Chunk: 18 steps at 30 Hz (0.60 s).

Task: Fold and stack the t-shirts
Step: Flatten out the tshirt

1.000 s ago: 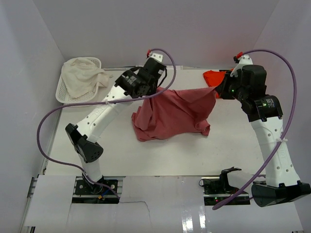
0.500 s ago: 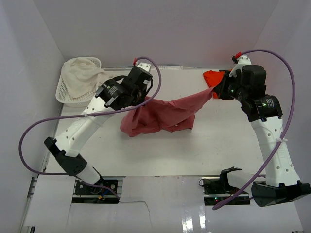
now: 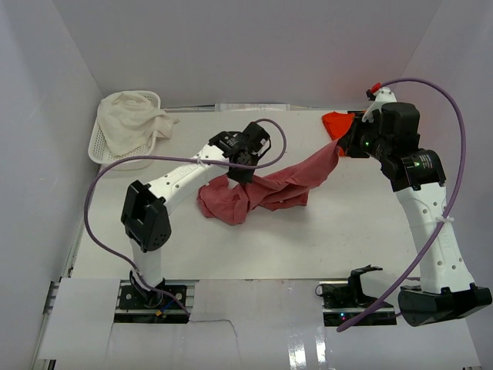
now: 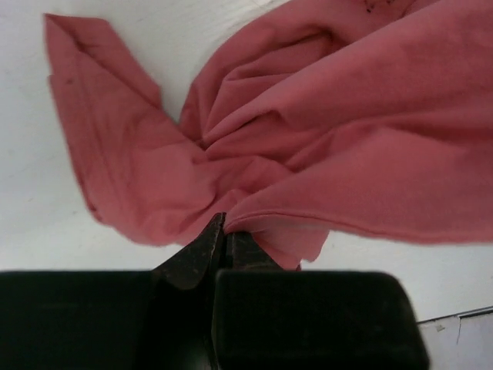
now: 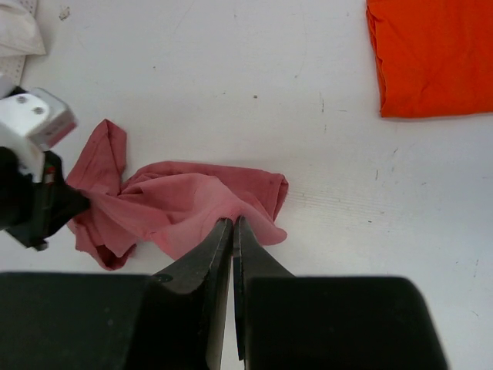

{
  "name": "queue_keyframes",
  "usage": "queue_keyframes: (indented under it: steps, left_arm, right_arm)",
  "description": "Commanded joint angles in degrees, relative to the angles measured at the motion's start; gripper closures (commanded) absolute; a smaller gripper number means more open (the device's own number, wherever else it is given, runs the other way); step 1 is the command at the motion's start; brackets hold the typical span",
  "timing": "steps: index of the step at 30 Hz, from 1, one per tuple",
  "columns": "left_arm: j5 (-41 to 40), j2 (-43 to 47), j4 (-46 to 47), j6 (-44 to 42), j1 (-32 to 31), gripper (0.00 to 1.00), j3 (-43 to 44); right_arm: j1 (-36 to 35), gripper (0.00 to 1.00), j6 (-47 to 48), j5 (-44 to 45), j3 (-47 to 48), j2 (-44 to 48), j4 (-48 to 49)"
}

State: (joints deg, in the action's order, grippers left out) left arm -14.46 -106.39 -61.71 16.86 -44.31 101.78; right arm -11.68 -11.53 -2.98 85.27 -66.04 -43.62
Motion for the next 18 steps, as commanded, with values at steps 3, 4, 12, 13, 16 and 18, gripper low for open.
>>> queue_keyframes:
  steps: [3, 4, 12, 13, 16, 18]
  left_arm:
    - [8.39, -3.73, 12.92, -2.8, 6.16, 0.99, 2.78]
    - [8.13, -5.04, 13.11, -3.41, 6.87, 1.0, 5.16]
    - [5.49, -18.14, 16.18, -8.33, 8.72, 1.0, 26.89]
    - [5.84, -18.76, 16.53, -8.6, 8.72, 1.0, 27.42]
    - [7.42, -20.26, 17.06, -8.6, 8.72, 0.65, 26.2]
    - [8.21, -20.35, 17.24, -8.25, 8.72, 0.03, 24.27]
  right_arm:
    - [0.08, 0.92, 0.81, 0.79, -0.2, 0.47, 1.25]
    - [0.08, 0.92, 0.81, 0.7, -0.28, 0.47, 1.34]
    - [0.08, 0.92, 0.63, 0.17, -1.6, 1.09, 2.13]
    - [0.08, 0.92, 0.63, 0.08, -1.95, 1.09, 2.22]
    - [0.08, 0.92, 0.63, 0.17, -2.22, 1.35, 2.13]
    - [0.08, 0.92, 0.72, 0.43, -2.48, 1.53, 2.13]
